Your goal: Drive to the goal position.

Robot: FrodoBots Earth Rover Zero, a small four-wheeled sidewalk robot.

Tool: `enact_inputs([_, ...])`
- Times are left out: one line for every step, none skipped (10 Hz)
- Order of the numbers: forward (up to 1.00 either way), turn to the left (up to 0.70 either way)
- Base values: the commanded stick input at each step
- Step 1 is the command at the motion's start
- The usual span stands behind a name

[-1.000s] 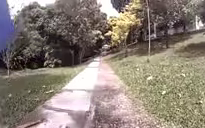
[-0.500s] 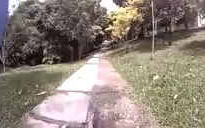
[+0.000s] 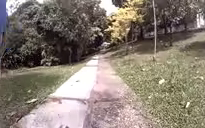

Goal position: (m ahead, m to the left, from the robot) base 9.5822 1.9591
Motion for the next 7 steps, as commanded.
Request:
enact_inputs([0.5,0.0])
enact_inputs([0.5,0.0])
enact_inputs([0.5,0.0])
enact_inputs([0.5,0.0])
enact_inputs([0.5,0.0])
enact_inputs([0.5,0.0])
enact_inputs([0.5,0.09])
